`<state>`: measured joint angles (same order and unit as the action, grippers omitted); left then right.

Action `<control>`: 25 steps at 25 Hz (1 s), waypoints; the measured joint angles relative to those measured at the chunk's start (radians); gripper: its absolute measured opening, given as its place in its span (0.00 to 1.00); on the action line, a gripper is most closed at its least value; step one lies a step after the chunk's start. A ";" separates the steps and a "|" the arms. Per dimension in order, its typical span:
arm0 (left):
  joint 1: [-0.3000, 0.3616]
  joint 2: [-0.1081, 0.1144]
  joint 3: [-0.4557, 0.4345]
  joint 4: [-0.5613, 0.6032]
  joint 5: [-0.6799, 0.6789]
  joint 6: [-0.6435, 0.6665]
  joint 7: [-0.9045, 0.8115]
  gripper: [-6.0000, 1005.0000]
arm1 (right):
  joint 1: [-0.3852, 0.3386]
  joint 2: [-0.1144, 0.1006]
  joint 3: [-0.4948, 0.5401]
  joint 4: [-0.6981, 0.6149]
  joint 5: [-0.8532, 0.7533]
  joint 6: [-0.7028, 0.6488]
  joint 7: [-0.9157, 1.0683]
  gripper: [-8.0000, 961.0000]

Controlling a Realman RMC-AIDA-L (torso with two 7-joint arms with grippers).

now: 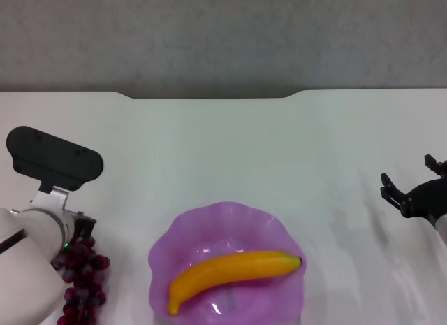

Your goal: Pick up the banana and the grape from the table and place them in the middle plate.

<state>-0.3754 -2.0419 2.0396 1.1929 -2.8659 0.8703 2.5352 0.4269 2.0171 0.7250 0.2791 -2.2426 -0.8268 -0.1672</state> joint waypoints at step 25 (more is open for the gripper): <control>-0.046 0.002 0.027 -0.080 -0.015 0.020 -0.057 0.22 | -0.001 -0.002 -0.001 0.007 0.000 0.000 0.000 0.93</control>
<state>-0.4211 -2.0402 2.0663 1.1129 -2.8810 0.8899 2.4784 0.4264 2.0156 0.7241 0.2862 -2.2426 -0.8268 -0.1672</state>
